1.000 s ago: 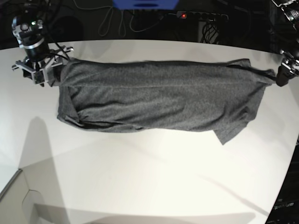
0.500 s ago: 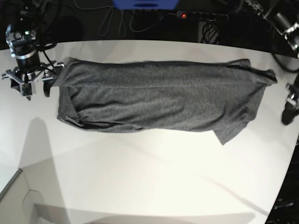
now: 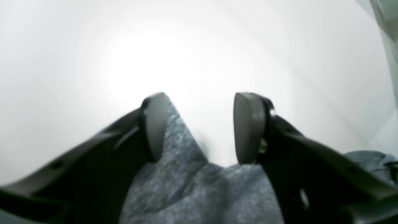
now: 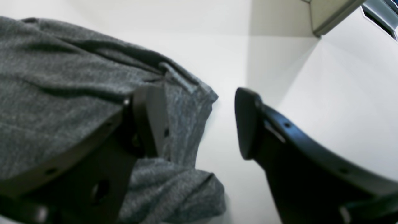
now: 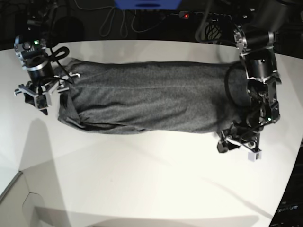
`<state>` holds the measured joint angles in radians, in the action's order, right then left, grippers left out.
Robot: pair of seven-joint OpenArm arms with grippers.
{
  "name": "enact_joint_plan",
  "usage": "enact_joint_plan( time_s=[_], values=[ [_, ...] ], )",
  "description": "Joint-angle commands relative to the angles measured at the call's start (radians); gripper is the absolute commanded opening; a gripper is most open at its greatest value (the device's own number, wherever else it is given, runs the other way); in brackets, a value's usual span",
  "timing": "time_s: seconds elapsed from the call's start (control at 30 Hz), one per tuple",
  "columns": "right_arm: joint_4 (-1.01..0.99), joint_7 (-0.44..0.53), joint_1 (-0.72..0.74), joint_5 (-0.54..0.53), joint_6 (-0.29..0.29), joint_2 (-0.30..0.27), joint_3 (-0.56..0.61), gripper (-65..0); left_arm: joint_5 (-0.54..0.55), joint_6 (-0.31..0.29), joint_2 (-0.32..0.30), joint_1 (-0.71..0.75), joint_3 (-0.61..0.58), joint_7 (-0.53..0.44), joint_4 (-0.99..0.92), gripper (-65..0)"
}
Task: Layout the t-shirt on the table in an organized manner, then fold the t-shirt properly
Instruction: 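Grasp both ends of the folded shirt bundle with both grippers, then pull the shirt layer with the right gripper away from the left gripper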
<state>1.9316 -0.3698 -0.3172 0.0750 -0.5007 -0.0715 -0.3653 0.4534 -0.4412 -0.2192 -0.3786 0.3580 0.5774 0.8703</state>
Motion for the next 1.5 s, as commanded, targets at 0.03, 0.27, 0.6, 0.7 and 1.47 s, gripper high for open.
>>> enact_joint_plan(
  time_s=[0.03,0.27,0.6,0.7,1.47],
  values=[
    [0.016,0.021,0.003,-0.005,0.004,-0.021,-0.004,-29.0,-0.003,0.0,-0.016,-0.035,-0.02,-0.04,-0.029,-31.8],
    [0.015,0.021,0.003,-0.005,0.004,-0.047,-0.005,-29.0,-0.084,0.0,-0.018,-0.032,-0.033,-0.052,-0.058,-31.8],
    [0.013,0.019,0.048,-0.005,0.004,-0.049,0.002,-29.0,-0.252,-0.011,0.014,-0.029,-0.026,-0.055,-0.15,-55.1],
    [0.006,0.019,0.079,-0.005,0.004,-0.049,0.007,-29.0,-0.227,-0.011,-0.012,-0.029,-0.026,-0.055,-0.167,-64.4],
    [-0.113,0.021,0.118,-0.005,0.004,-0.067,0.159,-29.0,0.744,0.117,-0.254,0.451,0.134,-0.043,0.614,-65.0]
  ],
)
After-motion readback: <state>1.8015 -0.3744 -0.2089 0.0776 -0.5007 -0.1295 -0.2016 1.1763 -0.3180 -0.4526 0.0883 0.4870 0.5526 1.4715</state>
